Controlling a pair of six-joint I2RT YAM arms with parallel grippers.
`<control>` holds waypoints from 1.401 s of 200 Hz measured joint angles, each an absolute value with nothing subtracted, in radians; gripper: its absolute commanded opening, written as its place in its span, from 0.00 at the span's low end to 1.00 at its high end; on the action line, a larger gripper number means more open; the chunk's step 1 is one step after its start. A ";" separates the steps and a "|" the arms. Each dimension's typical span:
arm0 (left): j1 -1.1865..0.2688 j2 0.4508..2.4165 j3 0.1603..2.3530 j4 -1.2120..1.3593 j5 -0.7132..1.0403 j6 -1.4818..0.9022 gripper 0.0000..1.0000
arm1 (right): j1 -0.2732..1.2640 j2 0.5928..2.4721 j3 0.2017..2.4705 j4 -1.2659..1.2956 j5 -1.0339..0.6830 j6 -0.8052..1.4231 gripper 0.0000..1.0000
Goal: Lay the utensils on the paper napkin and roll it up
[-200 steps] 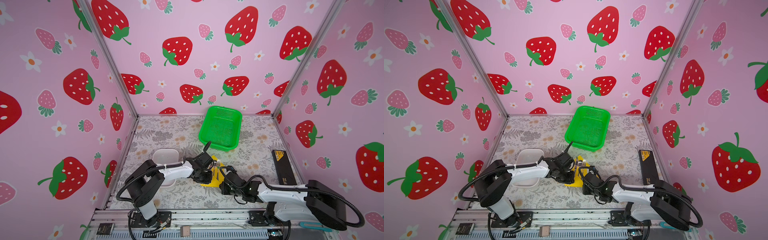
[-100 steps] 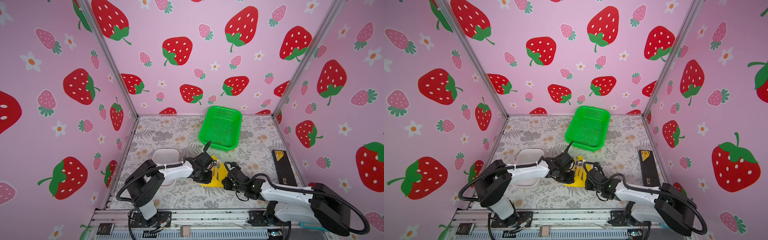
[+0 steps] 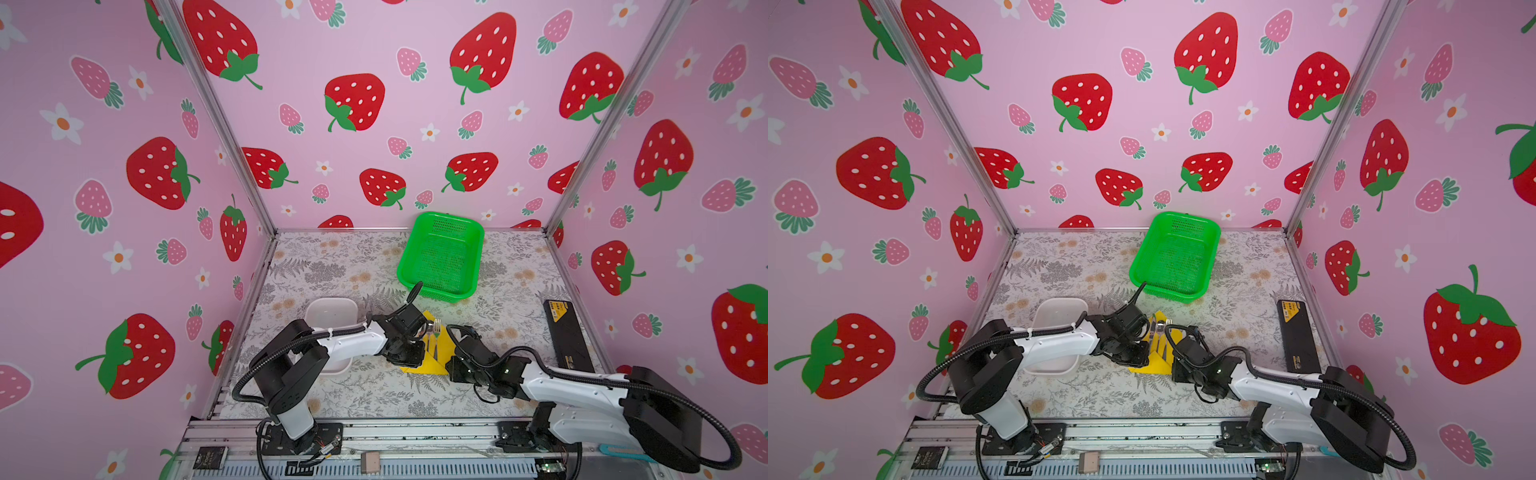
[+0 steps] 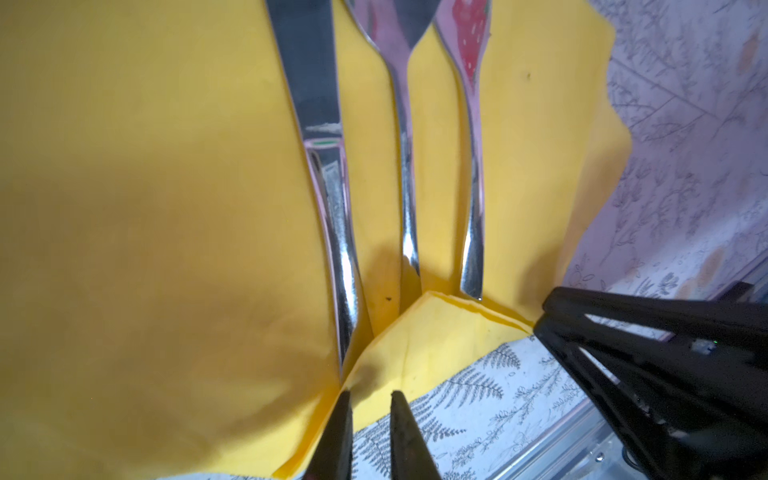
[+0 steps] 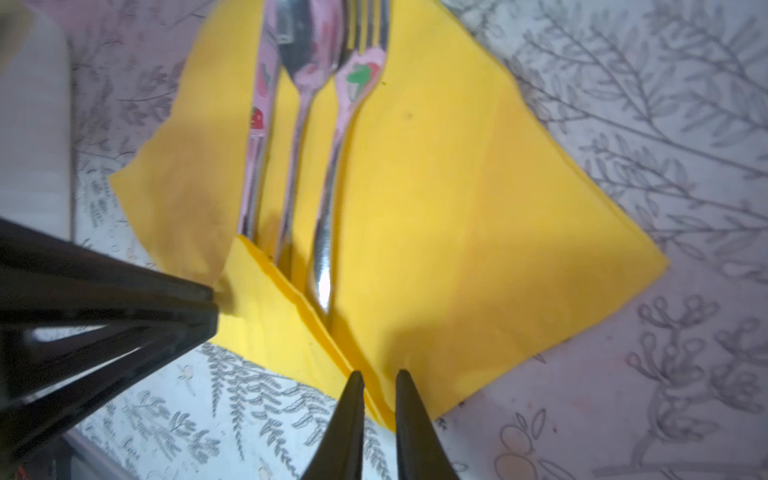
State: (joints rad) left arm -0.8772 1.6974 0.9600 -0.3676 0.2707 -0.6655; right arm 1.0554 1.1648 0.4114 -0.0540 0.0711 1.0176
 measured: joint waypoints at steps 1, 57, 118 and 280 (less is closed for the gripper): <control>-0.877 1.697 0.960 -0.367 0.271 -0.665 0.20 | 1.055 1.164 0.411 -0.053 0.070 1.016 0.17; -0.877 1.697 0.960 -0.367 0.271 -0.666 0.20 | 1.055 1.190 0.420 0.046 -0.064 0.938 0.14; -0.877 1.684 0.960 -0.359 0.273 -0.665 0.21 | 1.055 1.275 0.421 0.044 -0.064 0.957 0.13; -0.892 1.608 0.854 -0.361 0.257 -0.654 0.18 | 1.055 1.255 0.406 0.044 -0.033 0.999 0.13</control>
